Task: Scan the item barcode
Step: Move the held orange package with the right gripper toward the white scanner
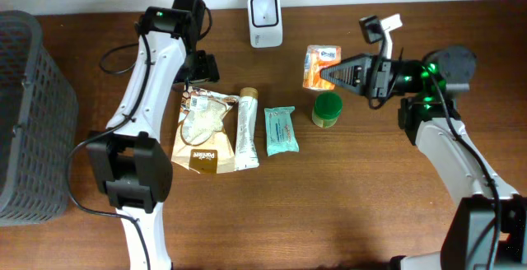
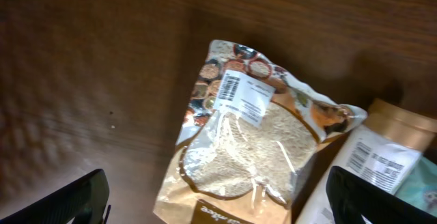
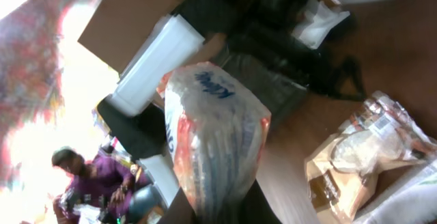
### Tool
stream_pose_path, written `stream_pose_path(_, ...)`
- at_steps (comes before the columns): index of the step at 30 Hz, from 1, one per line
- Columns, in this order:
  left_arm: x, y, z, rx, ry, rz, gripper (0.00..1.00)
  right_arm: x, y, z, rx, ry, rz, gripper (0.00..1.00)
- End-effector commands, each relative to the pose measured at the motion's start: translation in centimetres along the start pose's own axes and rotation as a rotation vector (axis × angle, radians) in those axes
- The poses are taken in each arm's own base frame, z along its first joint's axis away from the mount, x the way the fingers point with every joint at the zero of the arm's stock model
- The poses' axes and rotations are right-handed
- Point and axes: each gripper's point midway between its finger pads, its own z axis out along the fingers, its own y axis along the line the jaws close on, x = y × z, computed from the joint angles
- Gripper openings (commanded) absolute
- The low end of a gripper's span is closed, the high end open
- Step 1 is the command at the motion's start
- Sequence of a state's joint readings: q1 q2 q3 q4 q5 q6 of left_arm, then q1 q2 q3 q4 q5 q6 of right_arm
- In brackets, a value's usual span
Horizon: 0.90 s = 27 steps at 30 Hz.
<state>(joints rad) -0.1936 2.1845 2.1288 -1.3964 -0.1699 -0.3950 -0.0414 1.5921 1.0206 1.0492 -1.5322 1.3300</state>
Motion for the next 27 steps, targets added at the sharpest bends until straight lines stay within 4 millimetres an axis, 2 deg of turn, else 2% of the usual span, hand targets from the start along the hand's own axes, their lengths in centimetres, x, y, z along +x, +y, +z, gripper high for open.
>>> stream_pose_path(1,-0.2,0.5,-0.1,-0.011,-0.003,0.026,0.99,-1.2,3.3,-0.7,0.004,-0.003,0.177,0.04)
stream_pose_path(6,-0.2,0.6,-0.1,-0.012,-0.003,0.025,0.99,-1.3,3.1,-1.0,0.010,-0.006,0.140,0.04)
stream_pose_path(8,-0.2,0.5,-0.1,-0.011,-0.003,0.027,0.99,-1.3,2.9,-0.9,0.008,-0.003,0.074,0.05)
stream_pose_path(10,-0.2,0.5,-0.1,-0.011,-0.003,0.027,0.99,-1.0,2.0,-0.4,0.000,0.009,0.072,0.06)
stream_pose_path(18,-0.2,0.5,-0.1,-0.011,-0.003,0.027,0.99,2.4,-5.1,3.8,-0.060,0.106,0.196,0.05)
stream_pose_path(21,-0.2,0.5,-0.1,-0.011,-0.003,0.027,0.99,3.5,-7.2,4.7,-0.069,0.124,0.233,0.05)
stream_pose_path(27,-0.2,0.5,-0.1,-0.011,-0.003,0.027,0.99,3.8,-10.4,5.6,-0.040,0.068,0.218,0.05)
